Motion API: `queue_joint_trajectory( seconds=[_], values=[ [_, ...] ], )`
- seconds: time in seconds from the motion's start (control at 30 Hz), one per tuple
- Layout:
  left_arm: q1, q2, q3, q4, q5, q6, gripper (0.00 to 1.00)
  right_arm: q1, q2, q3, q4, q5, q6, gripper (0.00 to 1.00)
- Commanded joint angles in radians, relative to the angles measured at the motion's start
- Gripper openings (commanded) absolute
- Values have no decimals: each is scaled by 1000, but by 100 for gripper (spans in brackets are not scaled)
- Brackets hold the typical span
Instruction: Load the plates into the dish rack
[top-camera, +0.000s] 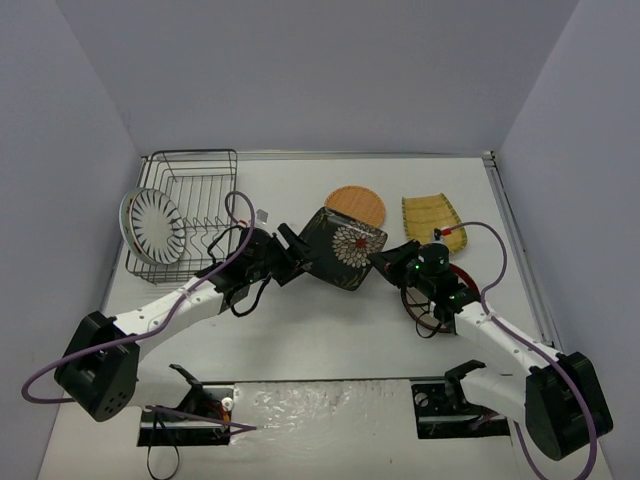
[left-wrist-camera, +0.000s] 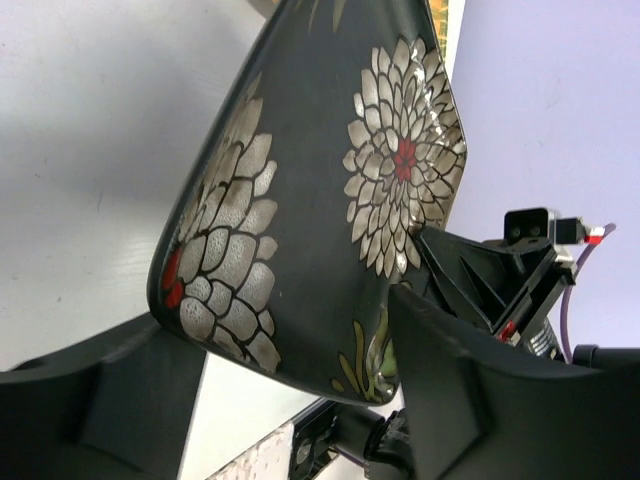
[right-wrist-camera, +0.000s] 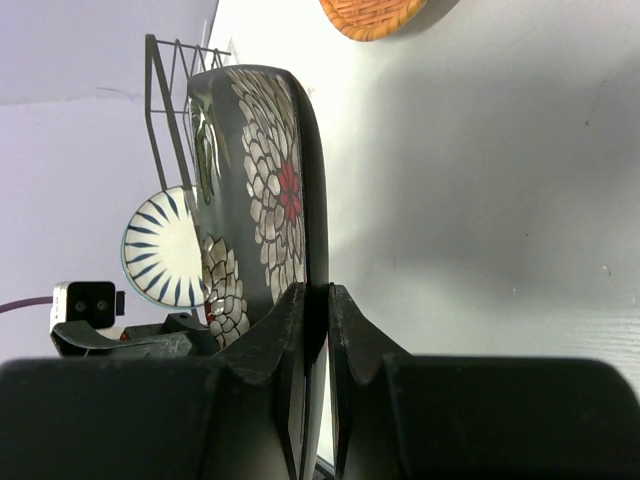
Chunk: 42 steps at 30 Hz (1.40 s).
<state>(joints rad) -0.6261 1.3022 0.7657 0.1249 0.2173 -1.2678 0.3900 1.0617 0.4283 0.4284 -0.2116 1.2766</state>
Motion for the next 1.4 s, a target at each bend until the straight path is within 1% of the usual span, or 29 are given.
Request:
queue_joint_trajectory(
  seconds=[0.0,0.23,0.3,0.57,0.67,0.73,0.83,0.87,0.9,0.93,1.0,1.03,1.17,1.23,1.37],
  values=[
    [-14,4,82,96,-41,-28,60,22,-83,12,261,50,107,0],
    [-34,26,85,126,-56,-44,59,35,-97,2,295,72,142,0],
    [-37,24,81,139,-70,-49,55,39,-102,0,299,76,147,0],
    [-43,1,68,187,-118,-48,24,52,-123,-25,315,84,178,0],
    [-47,-14,59,212,-140,-42,8,57,-127,-30,311,79,179,0],
    [-46,-25,58,222,-150,-27,0,58,-132,-33,300,76,179,0],
    [-46,-37,60,236,-162,-13,0,58,-145,-39,271,70,173,1],
    [-47,-43,61,243,-169,-5,0,58,-152,-39,249,68,166,4],
    [-47,-50,62,248,-176,2,0,58,-159,-38,228,67,157,9],
    [-47,-57,65,250,-184,10,0,58,-165,-37,209,67,143,18],
    [-46,-68,80,236,-196,37,0,58,-179,-33,163,71,126,42],
    [-46,-73,91,225,-201,52,0,58,-185,-27,134,72,111,52],
    [-44,-93,145,172,-225,129,0,56,-204,19,2,89,37,79],
    [-40,-106,168,131,-246,178,0,55,-206,50,-61,97,-11,82],
    [-20,-137,292,-14,-301,320,0,48,-186,114,-202,101,-113,91]
  ],
)
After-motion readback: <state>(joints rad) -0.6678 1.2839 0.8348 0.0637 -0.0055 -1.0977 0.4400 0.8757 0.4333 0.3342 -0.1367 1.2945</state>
